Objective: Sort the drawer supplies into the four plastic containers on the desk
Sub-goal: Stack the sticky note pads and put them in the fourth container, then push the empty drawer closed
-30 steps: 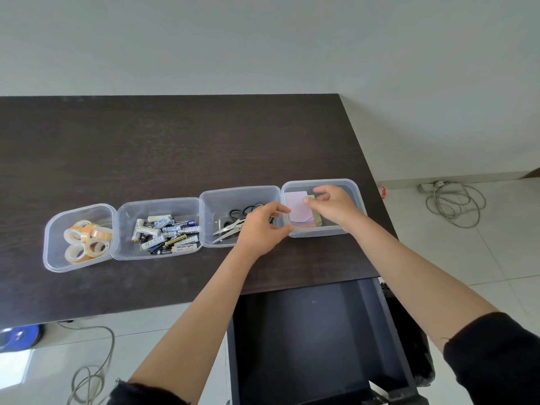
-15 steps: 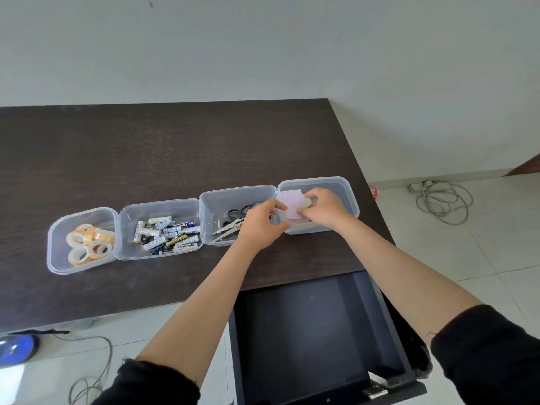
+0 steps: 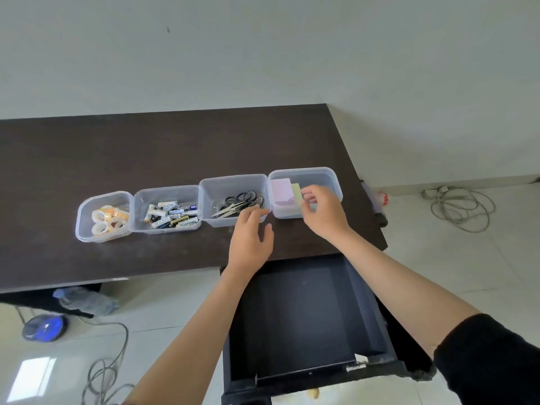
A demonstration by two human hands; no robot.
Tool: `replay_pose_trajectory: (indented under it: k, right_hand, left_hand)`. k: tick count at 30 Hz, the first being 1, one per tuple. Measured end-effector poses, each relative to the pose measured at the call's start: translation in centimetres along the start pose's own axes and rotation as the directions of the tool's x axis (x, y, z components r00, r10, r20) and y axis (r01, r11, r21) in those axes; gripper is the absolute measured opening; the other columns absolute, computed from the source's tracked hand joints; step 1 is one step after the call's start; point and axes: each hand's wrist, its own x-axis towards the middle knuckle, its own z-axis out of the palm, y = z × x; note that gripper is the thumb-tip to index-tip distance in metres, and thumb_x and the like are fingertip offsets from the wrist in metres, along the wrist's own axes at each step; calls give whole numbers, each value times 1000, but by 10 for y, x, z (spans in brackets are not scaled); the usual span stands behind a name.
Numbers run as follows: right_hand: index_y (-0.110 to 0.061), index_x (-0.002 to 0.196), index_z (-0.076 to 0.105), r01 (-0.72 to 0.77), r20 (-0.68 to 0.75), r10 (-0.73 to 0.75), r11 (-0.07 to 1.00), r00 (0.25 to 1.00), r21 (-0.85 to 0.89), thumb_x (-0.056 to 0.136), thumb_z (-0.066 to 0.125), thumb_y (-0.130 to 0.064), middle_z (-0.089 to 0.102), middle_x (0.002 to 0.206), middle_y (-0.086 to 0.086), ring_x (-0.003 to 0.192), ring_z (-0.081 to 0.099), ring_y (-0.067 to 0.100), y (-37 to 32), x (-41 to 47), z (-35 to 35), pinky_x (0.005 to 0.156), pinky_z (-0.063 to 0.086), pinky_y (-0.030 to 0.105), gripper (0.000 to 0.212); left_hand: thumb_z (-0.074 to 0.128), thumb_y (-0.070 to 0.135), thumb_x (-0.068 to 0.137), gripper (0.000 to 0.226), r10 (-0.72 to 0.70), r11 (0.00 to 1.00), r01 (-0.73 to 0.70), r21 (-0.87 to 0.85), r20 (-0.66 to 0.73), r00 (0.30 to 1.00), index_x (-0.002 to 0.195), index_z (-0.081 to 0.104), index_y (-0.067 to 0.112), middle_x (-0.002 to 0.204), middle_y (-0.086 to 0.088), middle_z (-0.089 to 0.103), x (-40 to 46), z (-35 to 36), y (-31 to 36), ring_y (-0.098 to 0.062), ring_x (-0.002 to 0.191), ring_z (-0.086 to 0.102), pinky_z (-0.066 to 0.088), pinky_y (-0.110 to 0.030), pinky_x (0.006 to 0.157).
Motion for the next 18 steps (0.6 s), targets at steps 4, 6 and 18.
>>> replay_pose_trajectory:
  k: [4, 6, 18]
  right_hand:
    - [-13, 109, 63, 72, 26, -74, 995, 997, 69, 88, 56, -14, 64, 98, 0, 88, 60, 15, 28, -79, -1, 80, 54, 34, 22]
    - [-14, 107, 64, 69, 64, -75, 993, 995, 91, 89, 53, -14, 64, 97, 0, 86, 60, 15, 43, -125, 3, 78, 54, 34, 21]
    - [-16, 91, 63, -428, 302, 356, 877, 884, 218, 90, 58, -24, 64, 87, -4, 77, 60, 14, 92, -362, 43, 68, 50, 23, 10]
  left_hand:
    - [58, 14, 91, 32, -143, 990, 143, 3, 16, 990, 122, 57, 15, 131, -1, 51, -78, 16, 4, -13, 123, 49, 35, -17, 94]
    - [57, 17, 92, 33, -211, 977, 211, 23, 36, 977, 125, 55, 16, 133, 0, 49, -119, 27, 5, -13, 125, 47, 33, -16, 95]
    - [63, 27, 86, 40, -585, 781, 578, 237, -49, 810, 125, 54, 21, 151, -9, 26, -303, 52, -18, -27, 139, 24, 45, -37, 96]
